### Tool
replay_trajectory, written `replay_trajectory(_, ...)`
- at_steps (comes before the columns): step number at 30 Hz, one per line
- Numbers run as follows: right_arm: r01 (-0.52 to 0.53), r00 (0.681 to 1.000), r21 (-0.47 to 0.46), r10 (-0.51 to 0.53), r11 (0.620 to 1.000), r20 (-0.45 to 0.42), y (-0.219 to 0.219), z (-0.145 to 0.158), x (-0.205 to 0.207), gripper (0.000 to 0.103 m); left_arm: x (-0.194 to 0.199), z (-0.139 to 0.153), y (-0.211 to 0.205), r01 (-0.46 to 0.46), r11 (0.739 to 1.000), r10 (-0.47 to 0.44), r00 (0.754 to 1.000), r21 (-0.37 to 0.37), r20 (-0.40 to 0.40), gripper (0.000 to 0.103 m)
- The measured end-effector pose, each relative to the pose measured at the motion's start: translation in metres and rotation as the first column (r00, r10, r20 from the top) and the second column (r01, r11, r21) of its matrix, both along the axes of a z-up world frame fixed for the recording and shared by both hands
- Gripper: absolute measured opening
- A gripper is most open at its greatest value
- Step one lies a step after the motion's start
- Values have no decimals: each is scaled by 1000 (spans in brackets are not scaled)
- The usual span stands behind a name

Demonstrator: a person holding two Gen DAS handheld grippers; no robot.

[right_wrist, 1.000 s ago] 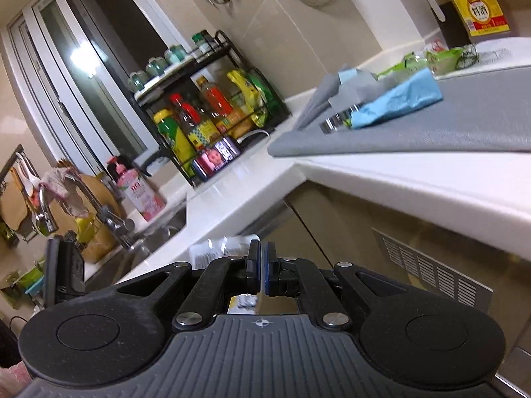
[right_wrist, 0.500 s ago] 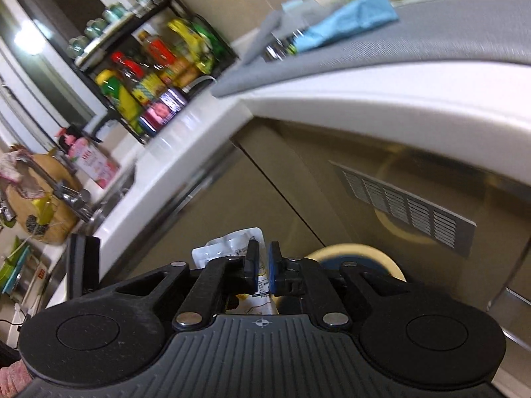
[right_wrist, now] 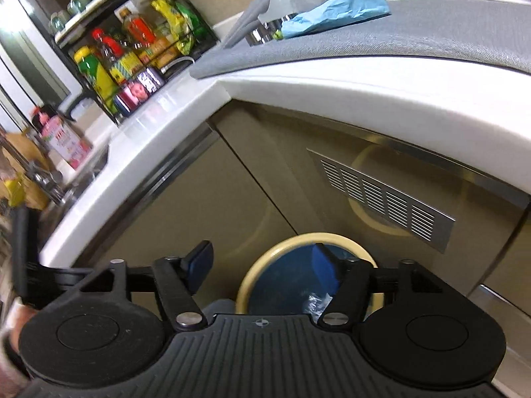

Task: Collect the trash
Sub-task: 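Carry the pouch in the left tool down over the blue bin, then open the left tool to drop the pouch into the bin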

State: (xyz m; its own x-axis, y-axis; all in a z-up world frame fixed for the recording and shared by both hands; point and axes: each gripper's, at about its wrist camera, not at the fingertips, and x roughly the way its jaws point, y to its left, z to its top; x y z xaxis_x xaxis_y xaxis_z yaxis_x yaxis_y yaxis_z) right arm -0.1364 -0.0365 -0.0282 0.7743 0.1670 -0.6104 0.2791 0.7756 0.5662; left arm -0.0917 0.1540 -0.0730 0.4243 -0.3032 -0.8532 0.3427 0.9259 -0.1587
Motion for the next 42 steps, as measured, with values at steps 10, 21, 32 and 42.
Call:
replay_trajectory(10,-68,996,-92,63,993,-58,23,8,2,81,-22,21,9,27,999,-31,996,39,86,103)
replay_trajectory(21,-50,997,-124,43,991,-61,31,16,-10,82,-24,26,29,-65,998,64,994,1,88,103)
replay_trajectory(32,-56,995,-101,47,993,-87,29,9,-4,83,-22,21,23,-33,999,31,996,24,89,103)
replay_trajectory(42,-54,995,-84,46,995,-94,25,3,1,83,-21,25,19,-22,999,15,991,49,132,103)
